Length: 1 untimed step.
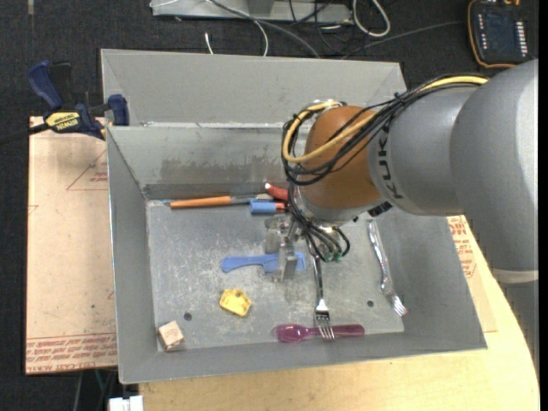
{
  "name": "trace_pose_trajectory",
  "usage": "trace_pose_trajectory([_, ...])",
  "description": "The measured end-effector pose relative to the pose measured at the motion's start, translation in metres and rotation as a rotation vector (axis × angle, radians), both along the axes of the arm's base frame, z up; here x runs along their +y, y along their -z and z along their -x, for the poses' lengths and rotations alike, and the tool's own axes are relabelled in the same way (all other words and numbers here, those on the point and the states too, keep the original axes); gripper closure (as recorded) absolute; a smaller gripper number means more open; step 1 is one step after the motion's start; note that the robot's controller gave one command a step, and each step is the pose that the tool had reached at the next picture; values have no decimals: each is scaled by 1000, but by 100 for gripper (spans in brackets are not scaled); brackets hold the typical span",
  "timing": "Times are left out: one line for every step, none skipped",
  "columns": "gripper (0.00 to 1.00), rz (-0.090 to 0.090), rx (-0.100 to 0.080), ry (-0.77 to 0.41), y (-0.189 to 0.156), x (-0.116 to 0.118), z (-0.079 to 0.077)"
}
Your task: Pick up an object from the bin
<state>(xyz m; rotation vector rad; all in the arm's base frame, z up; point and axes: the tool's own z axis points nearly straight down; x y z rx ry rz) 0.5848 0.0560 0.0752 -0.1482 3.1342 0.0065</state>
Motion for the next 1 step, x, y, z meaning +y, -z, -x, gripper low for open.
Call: trace_pose_trajectory([100,0,3,-1,-15,0,1])
